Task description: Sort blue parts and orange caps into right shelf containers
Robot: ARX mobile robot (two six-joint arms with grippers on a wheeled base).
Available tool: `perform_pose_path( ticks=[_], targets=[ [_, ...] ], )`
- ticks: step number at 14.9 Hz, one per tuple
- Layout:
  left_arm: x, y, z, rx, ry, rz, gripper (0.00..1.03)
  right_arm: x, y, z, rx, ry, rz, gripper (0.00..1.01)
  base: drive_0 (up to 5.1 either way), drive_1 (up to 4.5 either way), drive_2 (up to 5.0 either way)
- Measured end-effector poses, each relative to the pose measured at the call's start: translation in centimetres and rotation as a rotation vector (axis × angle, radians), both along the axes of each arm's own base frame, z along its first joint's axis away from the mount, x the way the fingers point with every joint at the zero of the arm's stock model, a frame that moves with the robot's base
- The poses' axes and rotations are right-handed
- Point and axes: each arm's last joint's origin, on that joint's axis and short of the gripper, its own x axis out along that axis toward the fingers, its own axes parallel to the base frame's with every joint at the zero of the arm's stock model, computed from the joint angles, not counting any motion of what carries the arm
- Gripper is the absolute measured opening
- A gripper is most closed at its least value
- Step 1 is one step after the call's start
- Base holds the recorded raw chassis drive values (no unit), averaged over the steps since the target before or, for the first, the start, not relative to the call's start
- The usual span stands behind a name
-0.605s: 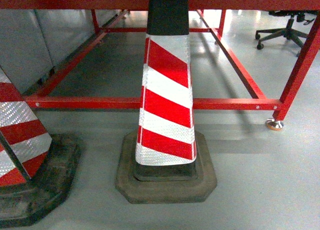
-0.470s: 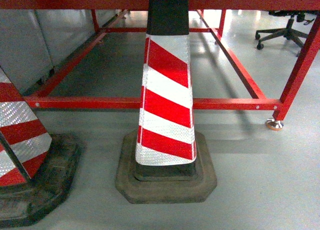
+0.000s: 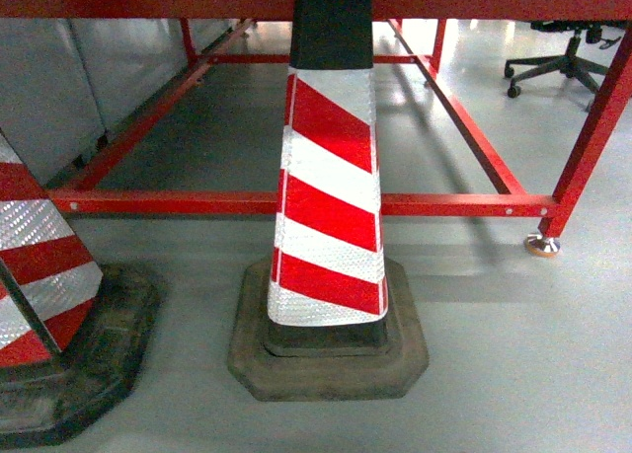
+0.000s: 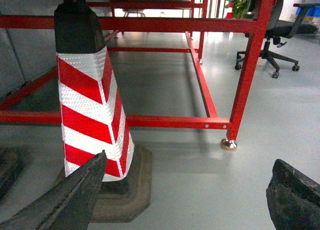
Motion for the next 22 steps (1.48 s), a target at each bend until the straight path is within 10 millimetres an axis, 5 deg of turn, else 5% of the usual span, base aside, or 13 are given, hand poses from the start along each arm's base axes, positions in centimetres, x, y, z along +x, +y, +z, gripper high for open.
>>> perform_pose_path(
  ticks=[22],
  targets=[
    [0.00,0.00,0.01,0.000,-0.002,0.000,0.98,0.00,0.00,0.00,-0.002,0.000,0.000,0.98,0.0,0.00,0.0]
  ],
)
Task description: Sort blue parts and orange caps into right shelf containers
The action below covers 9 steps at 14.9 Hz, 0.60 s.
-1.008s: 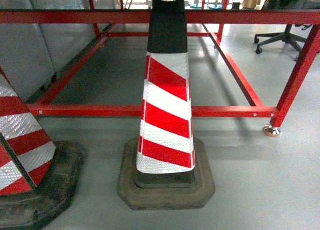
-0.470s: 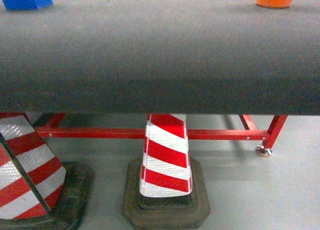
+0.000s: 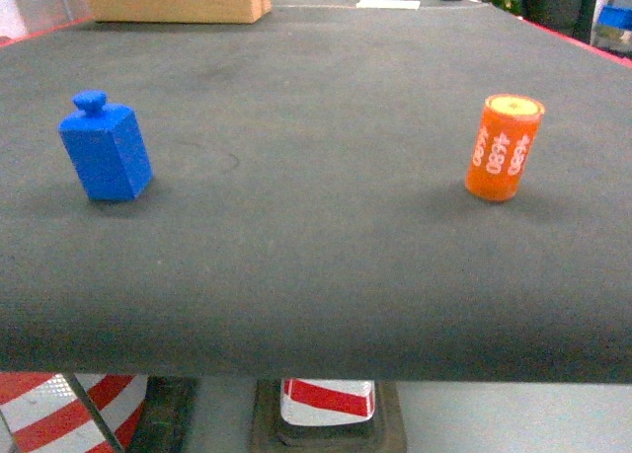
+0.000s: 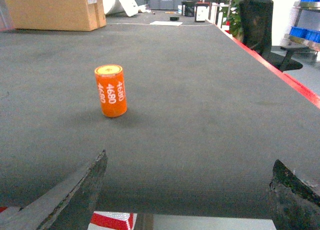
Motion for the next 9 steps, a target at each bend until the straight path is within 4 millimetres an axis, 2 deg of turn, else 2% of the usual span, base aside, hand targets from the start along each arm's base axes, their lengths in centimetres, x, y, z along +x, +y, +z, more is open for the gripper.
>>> perform_pose_path(
  ticks=[9],
  targets=[
    [0.00,0.00,0.00,0.000,0.000,0.000,0.98,0.00,0.00,0.00,-0.001,0.000,0.000,0.98,0.0,0.00,0.0]
  ],
)
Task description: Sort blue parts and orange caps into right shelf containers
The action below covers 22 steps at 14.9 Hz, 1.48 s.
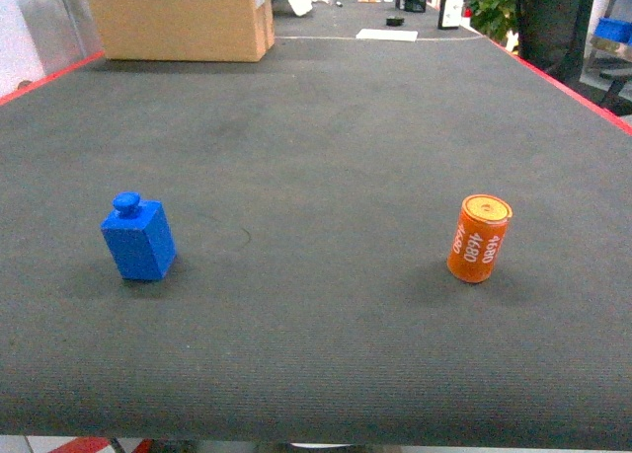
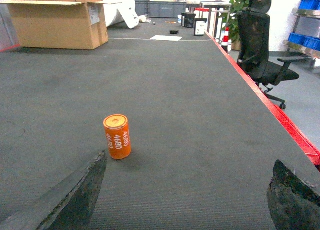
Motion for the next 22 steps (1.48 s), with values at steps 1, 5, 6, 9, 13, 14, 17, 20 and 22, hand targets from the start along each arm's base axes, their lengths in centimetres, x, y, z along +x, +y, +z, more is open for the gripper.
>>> perform_pose_path(
  ticks=[1,5,6,9,13,14,17,20,22],
  targets=[
    [0.00,0.00,0.00,0.000,0.000,0.000,0.98,0.00,0.00,0.00,0.000,0.000,0.000,0.98,0.0,0.00,0.0],
    [0.00,0.00,0.00,0.000,0.000,0.000,0.98,0.00,0.00,0.00,0.000,0.000,0.000,0.98,0.0,0.00,0.0],
    [0.00,0.00,0.00,0.000,0.000,0.000,0.98,0.00,0.00,0.00,0.000,0.000,0.000,0.98,0.0,0.00,0.0],
    [0.00,0.00,0.00,0.000,0.000,0.000,0.98,0.00,0.00,0.00,0.000,0.000,0.000,0.98,0.0,0.00,0.0],
    [0.00,0.00,0.00,0.000,0.000,0.000,0.98,0.00,0.00,0.00,0.000,0.000,0.000,0.98,0.0,0.00,0.0],
    [0.00,0.00,0.00,0.000,0.000,0.000,0.98,0.00,0.00,0.00,0.000,0.000,0.000,0.98,0.0,0.00,0.0],
    [0.00,0.00,0.00,0.000,0.000,0.000,0.98,0.00,0.00,0.00,0.000,0.000,0.000,0.98,0.0,0.00,0.0],
    [0.00,0.00,0.00,0.000,0.000,0.000,0.98,0.00,0.00,0.00,0.000,0.000,0.000,0.98,0.0,0.00,0.0],
    [0.00,0.00,0.00,0.000,0.000,0.000,0.98,0.00,0.00,0.00,0.000,0.000,0.000,0.98,0.0,0.00,0.0]
  ],
)
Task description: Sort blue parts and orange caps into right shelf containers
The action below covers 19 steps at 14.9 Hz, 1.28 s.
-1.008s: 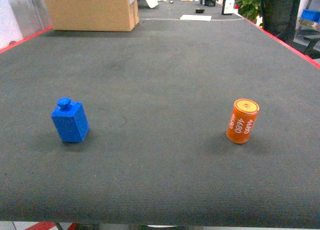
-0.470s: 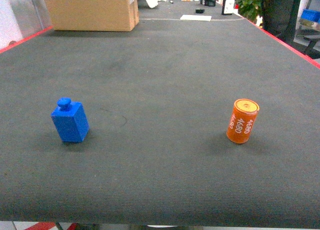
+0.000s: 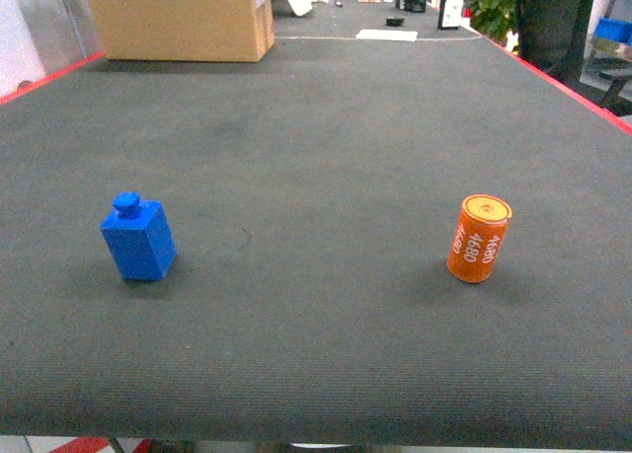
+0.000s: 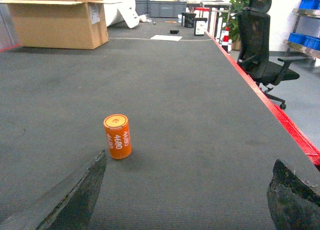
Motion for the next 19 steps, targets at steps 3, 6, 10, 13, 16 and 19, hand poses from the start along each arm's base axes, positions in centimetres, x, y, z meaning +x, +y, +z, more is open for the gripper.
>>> perform_pose_path(
  ticks=[3,6,10,13,16,19],
  targets=[
    [0.00,0.00,0.00,0.000,0.000,0.000,0.98,0.00,0.00,0.00,0.000,0.000,0.000,0.98,0.0,0.00,0.0],
    [0.00,0.00,0.00,0.000,0.000,0.000,0.98,0.00,0.00,0.00,0.000,0.000,0.000,0.98,0.0,0.00,0.0],
    [0.00,0.00,0.00,0.000,0.000,0.000,0.98,0.00,0.00,0.00,0.000,0.000,0.000,0.98,0.0,0.00,0.0],
    [0.00,0.00,0.00,0.000,0.000,0.000,0.98,0.00,0.00,0.00,0.000,0.000,0.000,0.98,0.0,0.00,0.0],
    [0.00,0.00,0.00,0.000,0.000,0.000,0.98,0.00,0.00,0.00,0.000,0.000,0.000,0.98,0.0,0.00,0.0],
    [0.00,0.00,0.00,0.000,0.000,0.000,0.98,0.00,0.00,0.00,0.000,0.000,0.000,0.98,0.0,0.00,0.0]
  ],
)
